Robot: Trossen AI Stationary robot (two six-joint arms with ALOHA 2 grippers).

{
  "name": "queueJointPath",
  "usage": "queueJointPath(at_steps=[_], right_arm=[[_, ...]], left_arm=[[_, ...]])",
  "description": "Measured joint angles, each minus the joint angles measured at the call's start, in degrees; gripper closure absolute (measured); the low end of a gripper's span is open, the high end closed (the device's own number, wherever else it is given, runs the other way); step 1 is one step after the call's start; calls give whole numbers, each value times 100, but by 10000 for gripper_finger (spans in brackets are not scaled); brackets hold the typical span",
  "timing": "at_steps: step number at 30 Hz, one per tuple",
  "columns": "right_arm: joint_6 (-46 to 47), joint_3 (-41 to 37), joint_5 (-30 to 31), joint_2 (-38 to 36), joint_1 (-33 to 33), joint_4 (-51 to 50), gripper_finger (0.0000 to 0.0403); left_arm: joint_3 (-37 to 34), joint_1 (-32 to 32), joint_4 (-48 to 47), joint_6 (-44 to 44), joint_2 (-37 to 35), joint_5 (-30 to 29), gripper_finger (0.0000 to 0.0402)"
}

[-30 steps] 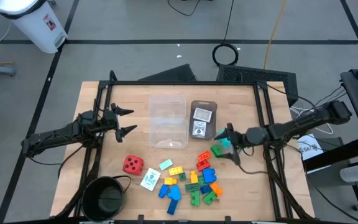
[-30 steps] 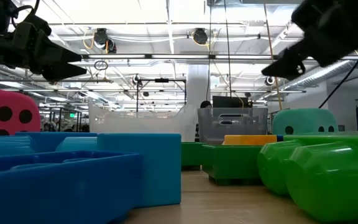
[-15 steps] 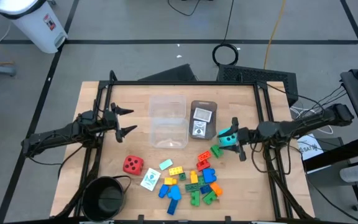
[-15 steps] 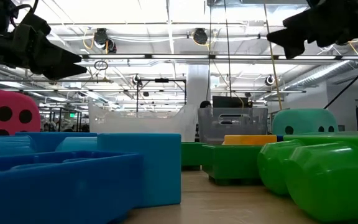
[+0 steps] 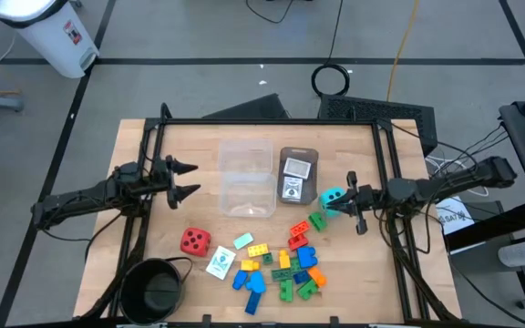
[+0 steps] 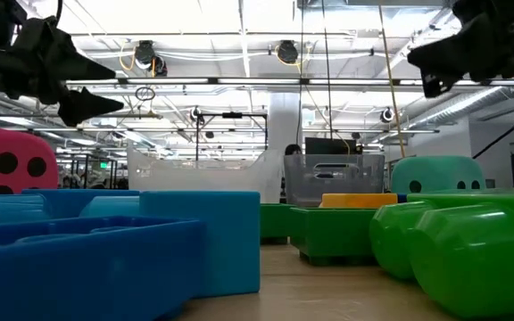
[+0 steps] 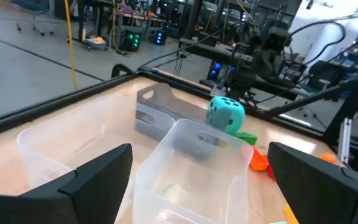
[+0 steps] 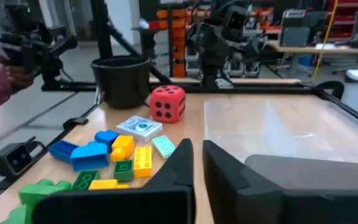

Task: Pick & Place Toys
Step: Put the blue deck of cards into the black bin

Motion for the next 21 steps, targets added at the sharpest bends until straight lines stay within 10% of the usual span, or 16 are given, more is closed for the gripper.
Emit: queueJointPath(at_steps=[15,21], right_arm=[[296,-401,-40,-907,-675,-374,402],[351,-401,-47,-1108,-684,-369,402]], left_arm=[[0,-13,387,-1213,2,-626,23],[173,-104,841,-1776,228,79,23]])
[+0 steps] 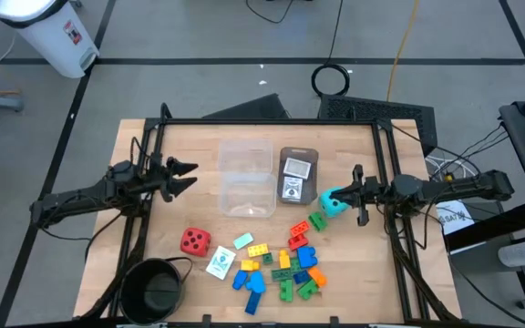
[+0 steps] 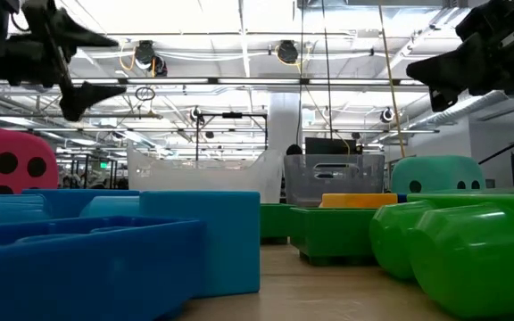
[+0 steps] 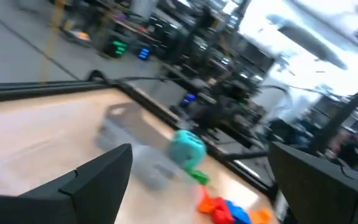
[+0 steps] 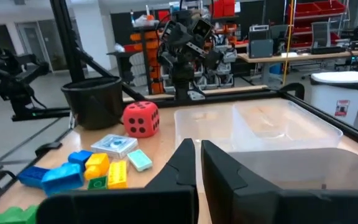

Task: Pick & Place Toys
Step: Put the blue deck of cards into the black bin

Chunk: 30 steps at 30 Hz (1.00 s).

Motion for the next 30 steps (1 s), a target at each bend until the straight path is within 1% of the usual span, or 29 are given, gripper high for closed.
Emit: queueJointPath(at_steps=[2,4,8,13,16,21,24,26,28,30], right_arm=[[15,0,0,-5,0,-1,402],[15,0,0,-5,0,-7,402],[60,0,0,-2,0,-8,402],[122,0,0,-2,2,-26,402],[138,0,-2,-2,2,-36,401],[110,0,-2,-2,2,-86,402],[-135,0,-2,-2,2,-34,402],[-218,0,-2,-2,2,26,402],[-243,0,-2,-2,2,78,402],[-243,0,-2,-1,2,151,401]], left_arm=[[194,-188,123,123,263,99,23],[455,-463,120,239,674,115,23],[1362,-1250,-232,423,1940,11,23],[3015,-2402,-1786,966,3726,-385,23],[3949,-3056,-2765,929,4762,-682,23],[5275,-3970,-3878,-112,6208,-1198,23],[5873,-4300,-4269,-805,7029,-1276,23],[6146,-4478,-4454,-1439,7491,-1281,23],[6348,-4593,-4445,-2038,7937,-1281,23],[6421,-4676,-4441,-2437,8319,-1266,23]])
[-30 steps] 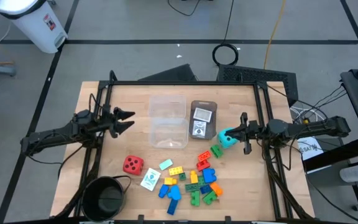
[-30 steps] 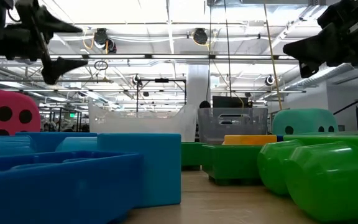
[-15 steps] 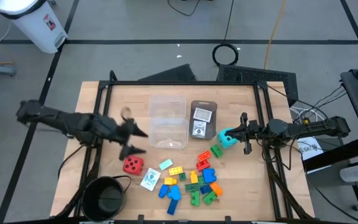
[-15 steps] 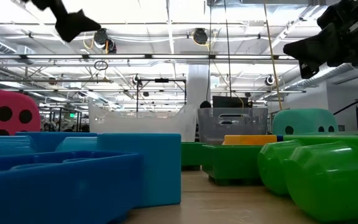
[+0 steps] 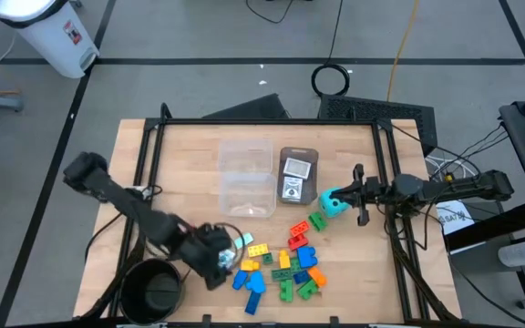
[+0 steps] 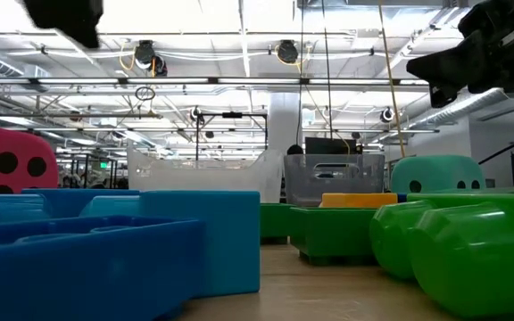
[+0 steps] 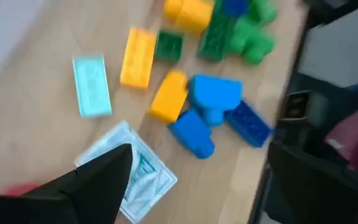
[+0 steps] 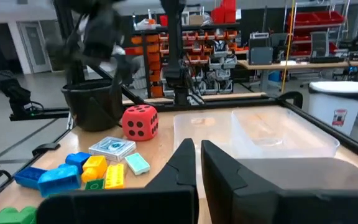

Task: Pick & Place Toys
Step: Put the blue deck of cards into the black bin

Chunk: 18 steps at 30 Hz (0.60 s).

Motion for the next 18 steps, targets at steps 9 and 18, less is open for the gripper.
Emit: queueJointPath(at_steps=[9,18], right_arm=[[90,0,-456,0,1,51,402],[299,0,-603,0,2,117,402]], left_arm=[[9,241,-944,-2452,992,1097,23],[13,224,-857,-2979,1559,502,23]])
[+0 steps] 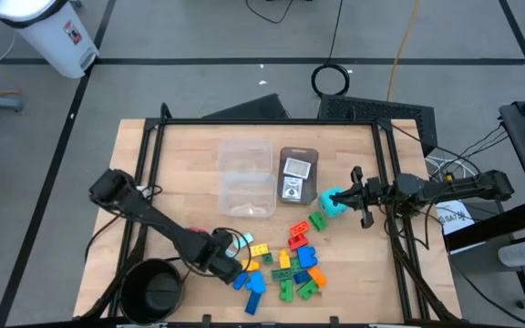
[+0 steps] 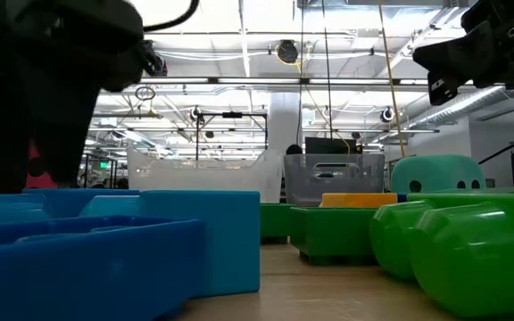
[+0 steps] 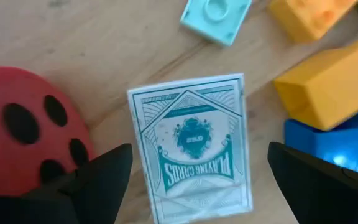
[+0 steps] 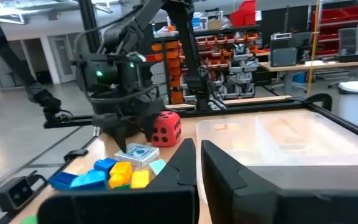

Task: Pick & Place Toys
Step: Put the blue deck of cards into the black bin

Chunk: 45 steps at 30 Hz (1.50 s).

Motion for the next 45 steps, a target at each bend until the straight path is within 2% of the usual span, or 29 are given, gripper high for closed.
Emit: queueJointPath(at_steps=[6,14,20,26,35,38,41,45], right_arm=[[75,0,-291,-1,33,14,402],[102,0,-293,3,68,12,403],[6,0,-289,3,65,13,403],[3,0,-283,5,63,12,403],[96,0,-276,12,63,57,403],[104,0,-278,12,63,57,403],[105,0,-276,12,63,58,403],[105,0,-276,12,63,59,403]], left_arm=[[41,-23,136,50,302,56,23],[26,-16,96,-116,322,6,23],[13,33,126,148,403,64,23],[21,-1,838,181,410,1,23],[-2,-20,334,359,449,-170,23],[-1,82,360,744,446,-181,23],[-7,260,304,1204,331,-98,23],[-55,495,-143,1239,-58,-119,23]])
